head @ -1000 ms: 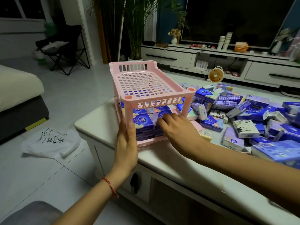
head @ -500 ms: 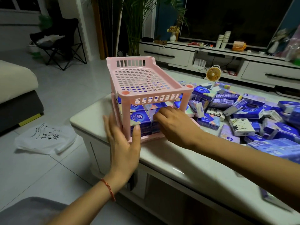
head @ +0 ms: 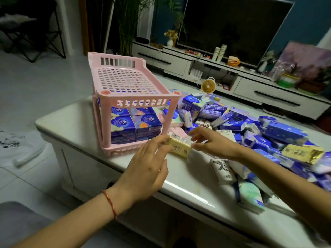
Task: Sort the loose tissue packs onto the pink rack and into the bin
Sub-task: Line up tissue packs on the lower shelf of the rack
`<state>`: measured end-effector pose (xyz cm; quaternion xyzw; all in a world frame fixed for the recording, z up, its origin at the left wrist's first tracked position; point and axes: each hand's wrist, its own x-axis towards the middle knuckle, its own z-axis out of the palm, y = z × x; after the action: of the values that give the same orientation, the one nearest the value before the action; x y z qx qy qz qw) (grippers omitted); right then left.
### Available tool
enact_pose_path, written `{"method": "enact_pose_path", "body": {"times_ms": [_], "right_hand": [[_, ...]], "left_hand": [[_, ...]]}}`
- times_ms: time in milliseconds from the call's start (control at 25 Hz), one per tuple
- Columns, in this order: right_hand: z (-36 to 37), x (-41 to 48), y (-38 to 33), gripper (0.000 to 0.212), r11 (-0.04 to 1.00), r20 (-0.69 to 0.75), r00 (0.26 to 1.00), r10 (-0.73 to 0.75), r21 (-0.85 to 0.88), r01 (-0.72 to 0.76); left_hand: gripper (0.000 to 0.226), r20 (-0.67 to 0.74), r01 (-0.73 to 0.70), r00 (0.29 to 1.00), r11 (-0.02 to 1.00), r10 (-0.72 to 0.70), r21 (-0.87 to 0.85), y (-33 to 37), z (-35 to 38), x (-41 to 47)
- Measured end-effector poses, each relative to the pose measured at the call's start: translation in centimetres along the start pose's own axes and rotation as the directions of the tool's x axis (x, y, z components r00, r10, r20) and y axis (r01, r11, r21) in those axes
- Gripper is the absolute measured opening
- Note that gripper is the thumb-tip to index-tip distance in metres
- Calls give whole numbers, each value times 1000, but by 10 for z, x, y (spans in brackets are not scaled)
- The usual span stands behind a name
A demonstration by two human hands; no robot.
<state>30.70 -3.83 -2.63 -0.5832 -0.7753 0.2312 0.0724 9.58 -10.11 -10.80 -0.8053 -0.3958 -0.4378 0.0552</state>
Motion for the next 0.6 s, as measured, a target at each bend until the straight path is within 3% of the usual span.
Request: {"method": "enact_pose_path", "body": {"times_ms": [80, 120, 200, 280, 600], "right_hand": [[-15, -5, -1, 50, 997, 131, 989, 61, -60, -54], [-22, -10, -1, 55, 981, 208, 971, 118, -175, -82], [-26, -20, -1, 69, 867, 359, 885, 295, -491, -90], [-19, -25, 3, 76, 769, 369, 845, 387, -634, -76], [-15, -17, 3, 31, 841, 175, 979, 103, -542, 9]], "left_hand": [[33, 14, 28, 1000, 1000, -28, -5, 1, 5, 2], [33, 21, 24, 999, 1000, -24, -6, 2, 7, 2], [32, 38, 3, 999, 1000, -3, 3, 5, 9, 1], [32, 60, -22, 998, 999, 20, 34, 8, 10, 1], [28, 54, 46, 997, 999, -46, 10, 5, 6, 2]]}}
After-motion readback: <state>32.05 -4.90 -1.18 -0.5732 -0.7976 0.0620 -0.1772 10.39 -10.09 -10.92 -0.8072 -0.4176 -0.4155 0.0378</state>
